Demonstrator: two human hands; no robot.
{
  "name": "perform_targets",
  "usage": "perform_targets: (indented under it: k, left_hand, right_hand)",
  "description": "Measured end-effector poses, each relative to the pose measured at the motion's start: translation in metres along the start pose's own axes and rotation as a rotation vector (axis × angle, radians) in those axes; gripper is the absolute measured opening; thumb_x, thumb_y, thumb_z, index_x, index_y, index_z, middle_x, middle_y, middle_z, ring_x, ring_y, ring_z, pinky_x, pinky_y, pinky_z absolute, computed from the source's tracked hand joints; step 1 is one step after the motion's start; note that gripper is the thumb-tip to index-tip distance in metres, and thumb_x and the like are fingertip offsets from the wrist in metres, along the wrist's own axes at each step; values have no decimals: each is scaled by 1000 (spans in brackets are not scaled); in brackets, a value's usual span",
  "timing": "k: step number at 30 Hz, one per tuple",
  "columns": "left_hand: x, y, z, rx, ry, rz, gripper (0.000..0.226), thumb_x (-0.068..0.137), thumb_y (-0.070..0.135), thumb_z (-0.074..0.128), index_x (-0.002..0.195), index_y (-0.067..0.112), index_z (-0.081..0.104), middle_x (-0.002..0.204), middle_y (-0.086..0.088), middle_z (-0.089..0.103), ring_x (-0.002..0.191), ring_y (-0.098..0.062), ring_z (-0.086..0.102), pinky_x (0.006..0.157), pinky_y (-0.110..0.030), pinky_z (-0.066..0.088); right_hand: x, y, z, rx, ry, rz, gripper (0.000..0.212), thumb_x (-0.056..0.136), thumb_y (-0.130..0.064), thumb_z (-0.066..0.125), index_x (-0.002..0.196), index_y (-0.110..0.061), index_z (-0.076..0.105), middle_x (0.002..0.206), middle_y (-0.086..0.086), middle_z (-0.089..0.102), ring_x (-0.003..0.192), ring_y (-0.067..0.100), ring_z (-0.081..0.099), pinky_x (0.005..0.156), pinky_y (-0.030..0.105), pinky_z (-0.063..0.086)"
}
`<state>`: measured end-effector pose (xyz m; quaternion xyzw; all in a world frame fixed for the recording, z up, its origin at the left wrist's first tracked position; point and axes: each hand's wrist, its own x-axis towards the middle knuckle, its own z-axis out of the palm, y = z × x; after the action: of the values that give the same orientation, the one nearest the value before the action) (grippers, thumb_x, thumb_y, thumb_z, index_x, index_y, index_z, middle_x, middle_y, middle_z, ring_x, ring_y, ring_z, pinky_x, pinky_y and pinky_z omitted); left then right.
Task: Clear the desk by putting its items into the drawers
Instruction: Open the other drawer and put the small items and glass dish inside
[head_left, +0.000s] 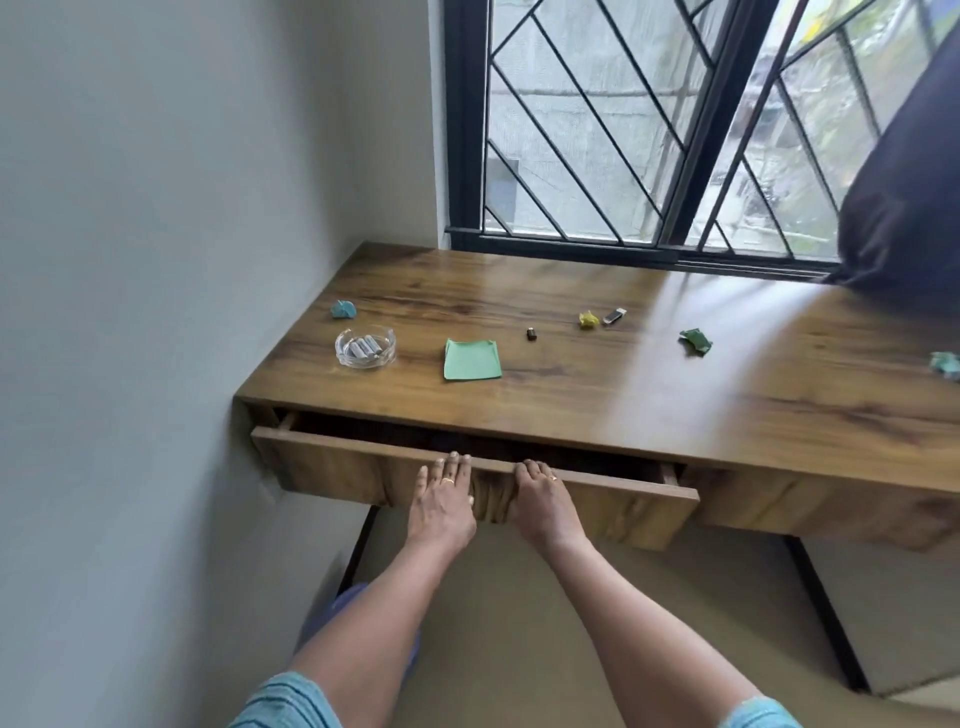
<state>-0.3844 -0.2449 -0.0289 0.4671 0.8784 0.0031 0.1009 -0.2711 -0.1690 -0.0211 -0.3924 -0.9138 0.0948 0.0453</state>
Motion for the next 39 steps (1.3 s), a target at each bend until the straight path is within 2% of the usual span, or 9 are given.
perform_targets:
  k: [3,7,12,15,17,20,25,31,39]
  left_hand:
    - [-29,-5,1,-23,47,31,56,101,24,31,152,16,10,160,-2,11,148,-19,8,121,-38,2]
    - [-61,-14,-3,-63,143,81,41,100,20,29,139,16,40,145,-6,43,139,-22,30,121,-41,10]
    - [-108,-33,7,-94,66,100,38,100,23,31,132,12,48,142,-9,45,134,-24,37,118,-38,20]
    - [-142,-38,13,-202,88,87,33,100,28,35,116,11,58,120,-8,60,112,-22,53,100,-33,43]
    - [-161,-40,13,-279,83,53,35,99,34,38,110,12,62,109,-5,63,96,-15,57,84,-26,49]
    - [-178,-39,7,-326,20,5,39,99,37,37,104,13,68,95,-4,65,78,-12,56,66,-23,44]
    - [-212,-37,8,-337,30,-53,37,99,35,40,93,11,67,83,-3,62,73,-13,60,57,-21,43]
    - [-252,-39,9,-328,43,-80,37,100,33,39,77,13,60,65,2,54,58,-7,53,47,-15,34]
    - [-306,-41,13,-290,73,-106,35,100,30,38,93,9,65,70,3,53,59,-5,50,46,-13,33]
  right_hand:
    - [-26,-13,-3,-12,19,31,40,87,-13,41,125,-7,51,127,10,55,122,25,47,109,30,30]
    - [-66,-32,0,-20,8,60,39,89,-19,41,126,-10,50,120,10,56,116,27,49,103,33,36]
    - [-120,-52,-1,16,21,91,29,97,-15,38,110,-7,63,109,11,62,103,25,57,85,32,47]
    - [-151,-60,-3,5,-17,75,30,96,-8,37,106,-8,66,105,12,66,95,24,62,77,30,49]
    - [-168,-63,-6,14,-41,69,30,94,-8,39,108,-10,65,106,11,66,96,24,63,78,29,49]
    - [-183,-69,-13,30,-79,76,30,95,-9,40,110,-11,67,105,11,67,94,24,64,74,26,46]
    - [-202,-78,-15,87,-106,121,27,96,-15,45,112,-9,66,100,10,66,78,19,59,66,22,43]
    - [-231,-86,-17,61,-144,103,27,94,-17,53,120,-10,58,104,8,64,84,20,61,77,28,49]
    - [-267,-95,-18,51,-235,81,16,93,-18,54,102,-9,64,92,6,60,75,18,57,63,24,45]
